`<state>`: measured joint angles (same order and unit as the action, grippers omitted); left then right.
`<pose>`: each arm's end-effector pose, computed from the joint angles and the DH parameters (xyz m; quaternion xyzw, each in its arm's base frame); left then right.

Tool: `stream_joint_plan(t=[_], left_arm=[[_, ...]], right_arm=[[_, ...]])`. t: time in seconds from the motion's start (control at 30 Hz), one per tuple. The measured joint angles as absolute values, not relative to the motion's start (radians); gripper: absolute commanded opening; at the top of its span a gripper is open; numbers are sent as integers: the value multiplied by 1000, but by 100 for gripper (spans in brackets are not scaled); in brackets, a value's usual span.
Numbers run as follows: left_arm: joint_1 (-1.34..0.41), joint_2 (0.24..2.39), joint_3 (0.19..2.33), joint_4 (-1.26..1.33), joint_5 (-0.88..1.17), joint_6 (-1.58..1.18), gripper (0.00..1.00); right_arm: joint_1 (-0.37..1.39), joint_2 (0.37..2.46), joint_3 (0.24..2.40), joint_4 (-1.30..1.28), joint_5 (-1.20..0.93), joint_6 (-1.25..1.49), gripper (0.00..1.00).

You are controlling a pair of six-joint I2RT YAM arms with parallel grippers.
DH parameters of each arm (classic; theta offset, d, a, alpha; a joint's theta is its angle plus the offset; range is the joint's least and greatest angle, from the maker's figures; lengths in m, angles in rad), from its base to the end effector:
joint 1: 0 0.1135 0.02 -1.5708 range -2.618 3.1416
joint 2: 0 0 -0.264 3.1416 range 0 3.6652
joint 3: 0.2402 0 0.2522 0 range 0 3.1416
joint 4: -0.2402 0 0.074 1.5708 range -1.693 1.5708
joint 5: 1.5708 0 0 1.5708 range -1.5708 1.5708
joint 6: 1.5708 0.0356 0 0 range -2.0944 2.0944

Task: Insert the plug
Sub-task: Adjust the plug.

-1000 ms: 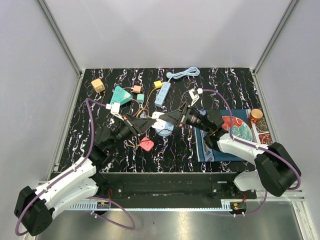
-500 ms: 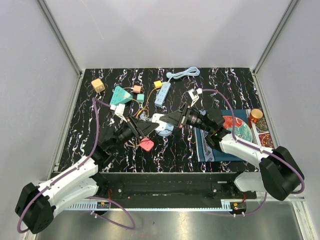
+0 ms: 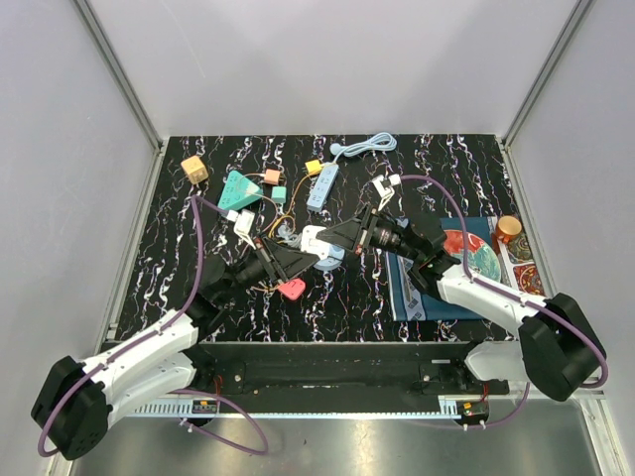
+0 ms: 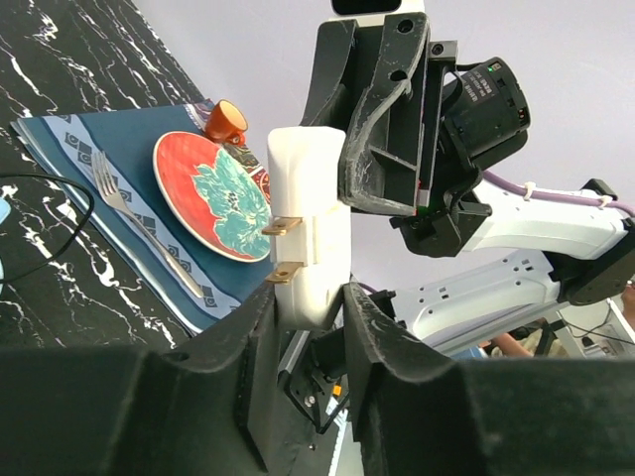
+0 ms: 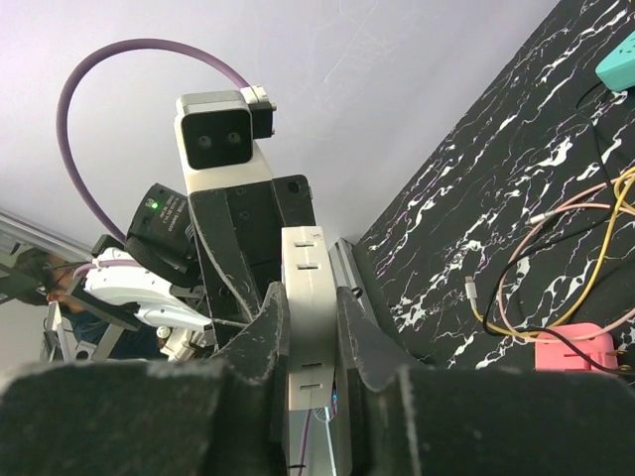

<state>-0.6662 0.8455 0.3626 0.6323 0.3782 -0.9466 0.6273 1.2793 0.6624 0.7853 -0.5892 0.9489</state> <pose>0.1456 -0.1312 0.2664 0.0515 0.6544 -0.6222 0.4267 0.2157 0.1808 0.2910 -0.1201 0.6449 0.6505 0.3828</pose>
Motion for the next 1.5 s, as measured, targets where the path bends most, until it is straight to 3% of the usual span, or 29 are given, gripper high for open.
stream_joint_plan(t=[0.1, 0.17, 0.37, 0.57, 1.1, 1.27, 1.37, 1.5], left_arm=[[-666, 844, 356, 652, 382, -957, 12], [-666, 843, 355, 664, 388, -975, 0], [-666, 849, 351, 707, 398, -997, 0], [-666, 884, 350, 751, 398, -1005, 0], [-676, 917, 350, 780, 373, -1028, 0], [-686, 928, 351, 792, 371, -1033, 0], [-688, 928, 351, 804, 375, -1050, 6], [-688, 918, 351, 801, 372, -1048, 38]], right_arm=[[627, 1273, 668, 780, -595, 938, 0], [627, 1267, 668, 781, -601, 934, 6], [625, 1261, 676, 800, -619, 933, 44], [626, 1295, 677, 847, -623, 962, 51], [667, 1356, 688, 900, -631, 974, 46], [672, 1360, 702, 891, -632, 968, 24], [672, 1360, 713, 888, -645, 964, 9], [672, 1358, 733, 860, -658, 949, 0]])
